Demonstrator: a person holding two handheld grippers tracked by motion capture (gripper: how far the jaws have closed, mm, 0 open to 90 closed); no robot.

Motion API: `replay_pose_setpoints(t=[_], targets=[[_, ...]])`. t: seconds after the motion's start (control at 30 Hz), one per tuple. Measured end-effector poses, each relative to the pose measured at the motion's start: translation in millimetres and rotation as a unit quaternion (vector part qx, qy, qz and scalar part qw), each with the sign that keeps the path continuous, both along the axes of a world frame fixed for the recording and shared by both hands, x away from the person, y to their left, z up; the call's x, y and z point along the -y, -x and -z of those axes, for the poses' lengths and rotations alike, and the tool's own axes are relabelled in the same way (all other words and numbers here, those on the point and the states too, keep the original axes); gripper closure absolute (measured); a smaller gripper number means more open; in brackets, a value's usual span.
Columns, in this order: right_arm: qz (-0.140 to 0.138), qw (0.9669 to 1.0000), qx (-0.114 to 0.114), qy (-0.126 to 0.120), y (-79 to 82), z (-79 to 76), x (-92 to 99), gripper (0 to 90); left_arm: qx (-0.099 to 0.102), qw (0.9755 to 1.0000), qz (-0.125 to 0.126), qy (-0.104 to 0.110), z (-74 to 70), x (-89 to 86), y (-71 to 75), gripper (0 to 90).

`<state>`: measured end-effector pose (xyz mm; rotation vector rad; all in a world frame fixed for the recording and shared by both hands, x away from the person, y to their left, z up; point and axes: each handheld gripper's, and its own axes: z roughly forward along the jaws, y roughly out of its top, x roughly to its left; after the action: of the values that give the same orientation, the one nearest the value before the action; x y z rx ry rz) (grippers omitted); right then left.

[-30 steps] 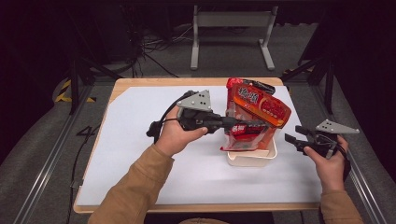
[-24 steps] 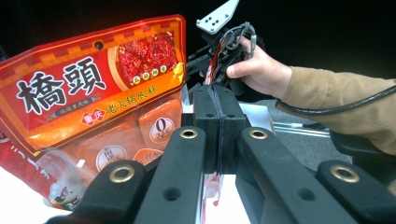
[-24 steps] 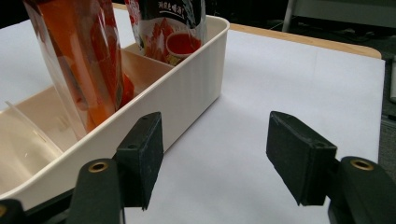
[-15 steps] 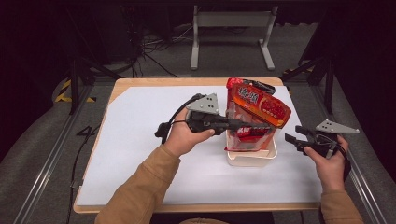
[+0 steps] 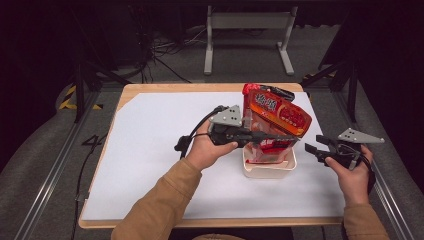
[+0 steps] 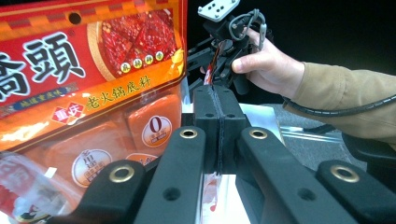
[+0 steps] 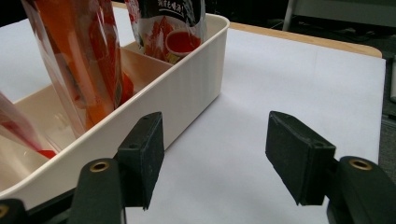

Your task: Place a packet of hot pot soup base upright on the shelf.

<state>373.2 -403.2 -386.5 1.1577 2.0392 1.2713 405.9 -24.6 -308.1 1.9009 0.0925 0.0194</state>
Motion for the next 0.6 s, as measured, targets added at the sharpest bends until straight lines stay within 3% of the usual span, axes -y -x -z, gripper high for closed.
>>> replay_pose_setpoints(t=[0.6], targets=[[0.001,1.0,-0.001,-0.001,-0.4,0.7,0.9,37.3,-0.012,0.9999,-0.002,-0.009,21.7,9.3,-3.8,89.3]])
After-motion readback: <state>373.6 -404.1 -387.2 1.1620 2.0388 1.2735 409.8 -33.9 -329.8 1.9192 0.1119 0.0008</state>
